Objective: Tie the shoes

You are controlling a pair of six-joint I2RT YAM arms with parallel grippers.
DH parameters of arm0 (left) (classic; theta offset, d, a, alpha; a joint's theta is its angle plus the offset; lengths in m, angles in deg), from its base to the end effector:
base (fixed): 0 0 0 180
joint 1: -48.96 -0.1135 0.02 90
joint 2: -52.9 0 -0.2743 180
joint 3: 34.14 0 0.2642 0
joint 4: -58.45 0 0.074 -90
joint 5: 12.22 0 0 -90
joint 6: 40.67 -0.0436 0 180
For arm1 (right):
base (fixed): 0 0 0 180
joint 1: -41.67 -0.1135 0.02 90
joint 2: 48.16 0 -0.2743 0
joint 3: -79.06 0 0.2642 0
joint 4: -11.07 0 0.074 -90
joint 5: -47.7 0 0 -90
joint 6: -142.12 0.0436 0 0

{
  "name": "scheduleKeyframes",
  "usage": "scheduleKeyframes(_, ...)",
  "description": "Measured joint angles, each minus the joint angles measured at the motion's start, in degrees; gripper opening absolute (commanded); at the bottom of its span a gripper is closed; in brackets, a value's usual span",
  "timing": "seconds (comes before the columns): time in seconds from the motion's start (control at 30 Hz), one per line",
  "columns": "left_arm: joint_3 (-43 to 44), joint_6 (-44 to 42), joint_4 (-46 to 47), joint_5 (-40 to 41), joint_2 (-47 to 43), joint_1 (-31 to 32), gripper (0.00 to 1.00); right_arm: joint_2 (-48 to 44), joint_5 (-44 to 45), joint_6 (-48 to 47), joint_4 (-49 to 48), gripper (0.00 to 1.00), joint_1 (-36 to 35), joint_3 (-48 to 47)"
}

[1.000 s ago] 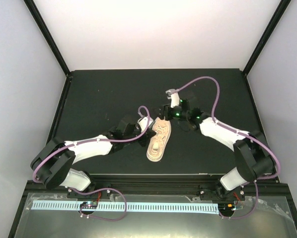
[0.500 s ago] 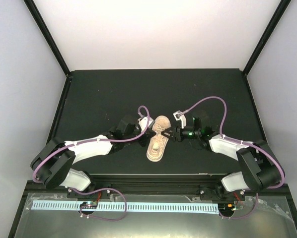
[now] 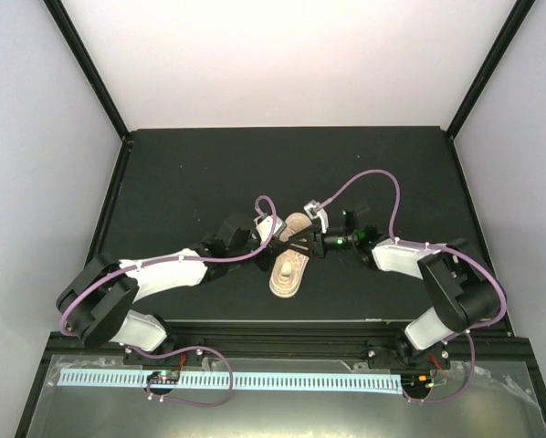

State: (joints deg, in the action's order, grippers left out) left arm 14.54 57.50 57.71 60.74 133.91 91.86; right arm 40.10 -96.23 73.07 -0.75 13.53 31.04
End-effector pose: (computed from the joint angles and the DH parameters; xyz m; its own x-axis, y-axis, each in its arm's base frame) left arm 0.2091 -0.2118 0.1800 -0.5137 0.2919 -0.8068 0.7655 0.5806 -0.2774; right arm 0.2488 0.1730 0.1696 -0.7154 -0.1439 -0.6838 -0.6947 0.2520 0.6737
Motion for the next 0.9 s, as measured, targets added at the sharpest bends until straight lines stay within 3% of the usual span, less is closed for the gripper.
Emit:
scheduleKeyframes(0.33, 0.0, 0.0, 0.0, 0.0, 0.0, 0.0, 0.01, 2.5, 0.3, -1.6, 0.0, 0.30, -0.4, -0.5)
scheduleKeyframes(0.67, 0.0, 0.0, -1.0, 0.6, 0.0, 0.0, 0.03, 3.5, 0.5, -2.4, 0.0, 0.02, -0.4, -0.5)
scheduleKeyframes(0.7, 0.0, 0.0, -1.1, 0.7, 0.0, 0.0, 0.07, 3.5, 0.8, -2.5, 0.0, 0.02, -0.4, -0.4)
scheduleKeyframes(0.8, 0.6, -0.1, -2.2, 1.2, 0.0, 0.0, 0.35, 3.2, 3.0, -2.4, -0.6, 0.02, -0.4, 0.0)
scheduleKeyframes(0.9, 1.4, 0.8, -3.6, 2.5, -0.5, 0.2, 0.50, 1.8, 6.4, -2.2, -1.6, 0.02, -0.4, 1.9)
